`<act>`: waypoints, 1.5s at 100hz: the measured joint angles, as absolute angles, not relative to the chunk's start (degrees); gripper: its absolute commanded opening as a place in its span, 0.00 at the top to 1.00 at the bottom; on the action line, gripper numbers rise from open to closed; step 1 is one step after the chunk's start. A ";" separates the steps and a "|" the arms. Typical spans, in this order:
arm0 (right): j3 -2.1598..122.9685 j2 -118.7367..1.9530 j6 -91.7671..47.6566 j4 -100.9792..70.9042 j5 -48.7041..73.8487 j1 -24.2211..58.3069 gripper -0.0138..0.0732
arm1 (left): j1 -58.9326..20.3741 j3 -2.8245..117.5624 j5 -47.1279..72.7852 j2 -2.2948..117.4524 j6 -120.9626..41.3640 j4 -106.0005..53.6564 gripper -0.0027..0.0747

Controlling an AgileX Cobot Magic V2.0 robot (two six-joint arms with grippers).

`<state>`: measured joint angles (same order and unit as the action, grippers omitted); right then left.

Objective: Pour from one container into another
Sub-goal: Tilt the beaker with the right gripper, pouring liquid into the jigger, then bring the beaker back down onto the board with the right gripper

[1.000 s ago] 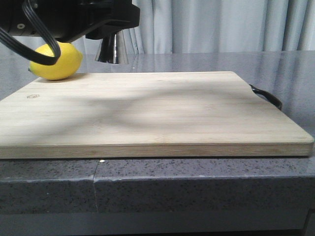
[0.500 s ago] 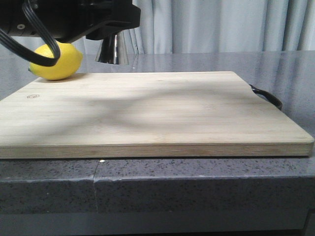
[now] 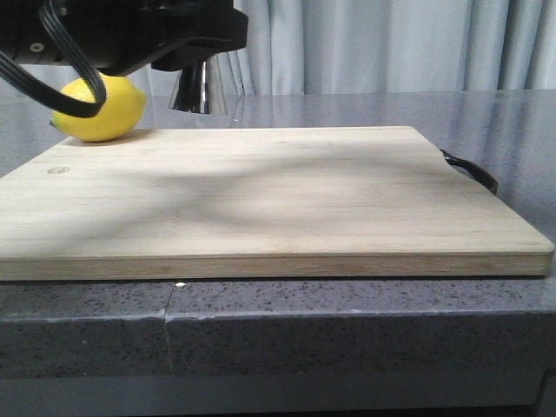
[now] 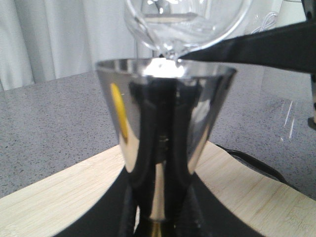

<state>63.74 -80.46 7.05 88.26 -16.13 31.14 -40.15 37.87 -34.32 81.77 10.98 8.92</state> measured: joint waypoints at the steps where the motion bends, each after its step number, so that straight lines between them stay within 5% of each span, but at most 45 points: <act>1: 63.74 -80.46 7.33 88.26 -15.98 31.14 0.52 | -40.15 37.87 -34.32 81.77 10.98 8.92 0.99; 49: 63.74 -80.46 35.95 86.23 -11.43 30.70 0.52 | -40.15 37.87 -34.23 81.77 10.98 9.01 0.99; 79: 61.74 -80.37 51.91 82.60 -13.08 20.93 0.52 | -40.15 37.87 -34.23 81.77 10.98 9.01 0.99; 106: 52.03 -80.92 53.71 74.69 -23.16 12.65 0.52 | -40.15 37.87 -34.20 81.77 10.98 9.01 0.99; 150: 48.96 -92.42 44.10 63.33 -35.78 12.26 0.52 | -40.15 37.87 -34.20 81.77 10.98 9.01 0.99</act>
<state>48.96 -92.42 44.10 63.33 -35.78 12.26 -40.15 37.87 -34.20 81.77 10.98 9.01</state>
